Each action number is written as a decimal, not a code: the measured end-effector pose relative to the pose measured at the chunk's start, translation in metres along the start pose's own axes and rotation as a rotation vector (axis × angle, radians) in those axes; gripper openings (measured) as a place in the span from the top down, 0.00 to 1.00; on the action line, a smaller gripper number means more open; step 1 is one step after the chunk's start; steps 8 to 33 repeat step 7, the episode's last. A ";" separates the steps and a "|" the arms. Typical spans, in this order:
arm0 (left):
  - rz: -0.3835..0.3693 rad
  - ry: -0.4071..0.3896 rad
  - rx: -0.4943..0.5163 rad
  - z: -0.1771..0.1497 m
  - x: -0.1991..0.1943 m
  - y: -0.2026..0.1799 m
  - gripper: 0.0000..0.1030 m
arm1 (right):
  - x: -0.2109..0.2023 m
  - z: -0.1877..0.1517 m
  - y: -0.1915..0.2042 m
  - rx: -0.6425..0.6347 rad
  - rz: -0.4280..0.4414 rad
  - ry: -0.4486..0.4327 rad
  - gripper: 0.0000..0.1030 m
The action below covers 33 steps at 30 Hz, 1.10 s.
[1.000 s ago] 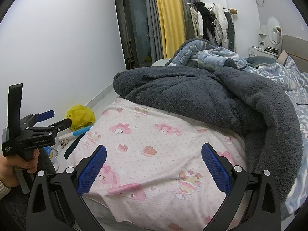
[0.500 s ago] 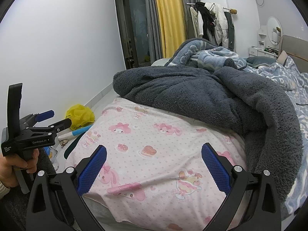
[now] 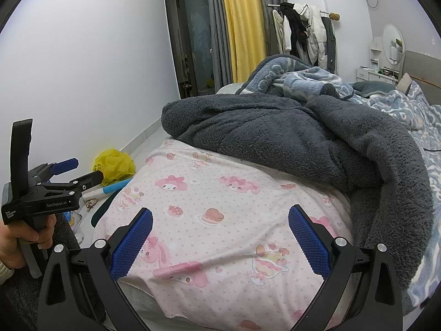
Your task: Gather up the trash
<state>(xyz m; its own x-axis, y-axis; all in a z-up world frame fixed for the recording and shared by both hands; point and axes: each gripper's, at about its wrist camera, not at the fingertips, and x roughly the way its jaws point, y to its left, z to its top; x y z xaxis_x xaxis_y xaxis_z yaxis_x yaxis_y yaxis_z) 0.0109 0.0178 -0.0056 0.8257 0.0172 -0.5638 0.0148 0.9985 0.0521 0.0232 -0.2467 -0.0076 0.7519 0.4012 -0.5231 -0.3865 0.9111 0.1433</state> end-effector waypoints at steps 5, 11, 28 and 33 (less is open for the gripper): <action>0.006 -0.005 0.016 -0.002 -0.001 -0.005 0.03 | 0.000 0.000 0.000 -0.001 0.000 0.000 0.03; 0.007 -0.005 0.016 -0.002 -0.001 -0.006 0.03 | 0.000 0.000 0.000 -0.001 0.001 0.000 0.03; 0.007 -0.005 0.016 -0.002 -0.001 -0.006 0.03 | 0.000 0.000 0.000 -0.001 0.001 0.000 0.03; 0.007 -0.005 0.016 -0.002 -0.001 -0.006 0.03 | 0.000 0.000 0.000 -0.001 0.001 0.000 0.03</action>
